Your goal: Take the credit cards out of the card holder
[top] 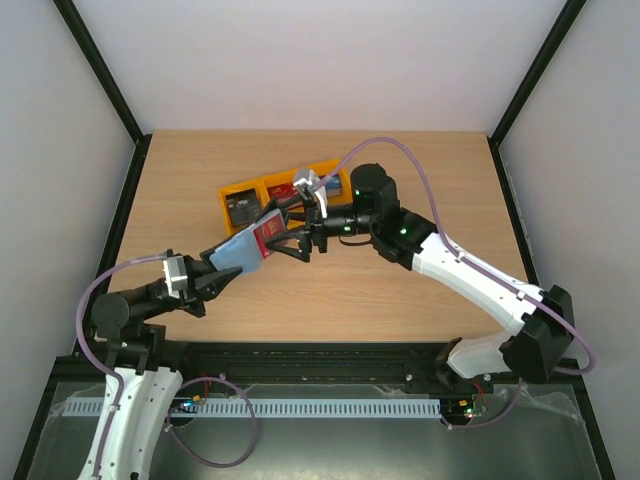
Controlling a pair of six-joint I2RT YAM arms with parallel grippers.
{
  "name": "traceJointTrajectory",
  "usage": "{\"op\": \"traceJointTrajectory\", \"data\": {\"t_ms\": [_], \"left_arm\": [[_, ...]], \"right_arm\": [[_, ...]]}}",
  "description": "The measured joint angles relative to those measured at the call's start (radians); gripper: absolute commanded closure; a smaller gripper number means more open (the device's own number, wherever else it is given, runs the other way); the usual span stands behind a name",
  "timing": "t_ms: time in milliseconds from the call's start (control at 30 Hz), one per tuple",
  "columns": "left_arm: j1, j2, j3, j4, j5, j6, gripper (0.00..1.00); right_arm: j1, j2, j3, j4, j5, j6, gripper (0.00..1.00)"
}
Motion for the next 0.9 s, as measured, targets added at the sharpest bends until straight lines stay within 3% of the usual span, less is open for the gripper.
{"op": "traceJointTrajectory", "data": {"t_ms": [333,633,667,733,800,867,900], "left_arm": [[-0.043,0.087,0.097,-0.09,0.084,0.161,0.98],[-0.068,0.119,0.109,-0.14,0.101,0.218,0.98],[-0.071,0.123,0.112,-0.144,0.101,0.222,0.98],[-0.074,0.125,0.115,-0.154,0.101,0.227,0.98],[-0.078,0.125,0.115,-0.156,0.101,0.228,0.98],[-0.078,0.125,0.115,-0.161,0.1,0.228,0.98],[-0.078,0.125,0.115,-0.165,0.1,0.228,0.98]], "right_arm": [[0.0,-0.078,-0.01,-0.04,-0.141,-0.123,0.01],[0.0,-0.111,-0.01,-0.139,-0.147,-0.209,0.03],[0.0,-0.113,-0.01,-0.139,-0.148,-0.212,0.07],[0.0,-0.115,-0.01,-0.138,-0.156,-0.216,0.27],[0.0,-0.115,-0.009,-0.142,-0.166,-0.22,0.52],[0.0,-0.114,-0.007,-0.15,-0.179,-0.222,0.85],[0.0,-0.114,-0.006,-0.156,-0.186,-0.22,0.95]]}}
